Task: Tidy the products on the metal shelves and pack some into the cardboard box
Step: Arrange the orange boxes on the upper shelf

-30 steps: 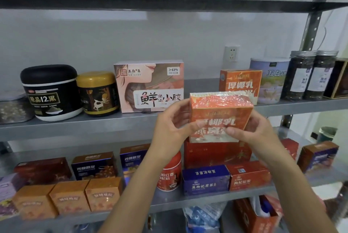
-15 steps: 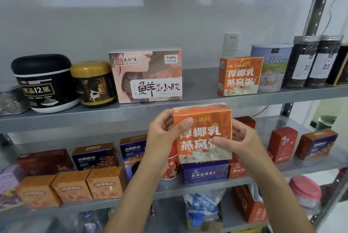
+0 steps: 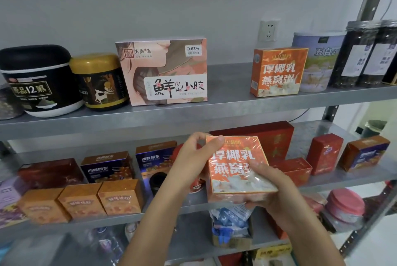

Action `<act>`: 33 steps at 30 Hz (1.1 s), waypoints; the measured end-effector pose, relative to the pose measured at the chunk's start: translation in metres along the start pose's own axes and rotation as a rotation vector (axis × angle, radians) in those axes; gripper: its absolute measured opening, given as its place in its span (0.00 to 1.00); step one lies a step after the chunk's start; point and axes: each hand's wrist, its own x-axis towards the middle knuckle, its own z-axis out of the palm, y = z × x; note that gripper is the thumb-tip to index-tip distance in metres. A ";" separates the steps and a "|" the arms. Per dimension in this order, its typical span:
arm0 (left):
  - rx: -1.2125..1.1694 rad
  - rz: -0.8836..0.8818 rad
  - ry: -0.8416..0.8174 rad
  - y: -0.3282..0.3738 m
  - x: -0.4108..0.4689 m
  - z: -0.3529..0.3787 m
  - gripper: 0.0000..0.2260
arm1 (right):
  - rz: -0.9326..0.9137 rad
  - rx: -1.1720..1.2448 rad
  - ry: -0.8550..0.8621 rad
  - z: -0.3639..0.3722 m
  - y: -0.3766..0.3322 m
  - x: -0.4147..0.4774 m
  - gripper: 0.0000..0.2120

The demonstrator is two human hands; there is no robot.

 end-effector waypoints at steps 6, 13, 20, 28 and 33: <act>-0.067 -0.039 -0.007 -0.010 -0.001 0.007 0.12 | 0.057 -0.039 0.017 -0.003 -0.001 0.001 0.16; -0.110 0.138 -0.338 -0.031 -0.015 -0.001 0.40 | 0.141 0.161 0.165 0.001 0.002 0.001 0.24; -0.185 0.274 -0.245 -0.044 -0.020 -0.004 0.51 | 0.173 0.183 0.049 0.003 -0.001 -0.004 0.25; -0.366 0.194 -0.178 -0.050 -0.024 -0.002 0.44 | 0.195 0.332 0.023 0.007 0.001 -0.004 0.23; -0.246 0.184 -0.254 -0.047 -0.024 0.004 0.40 | 0.069 0.393 0.186 0.009 0.005 -0.001 0.18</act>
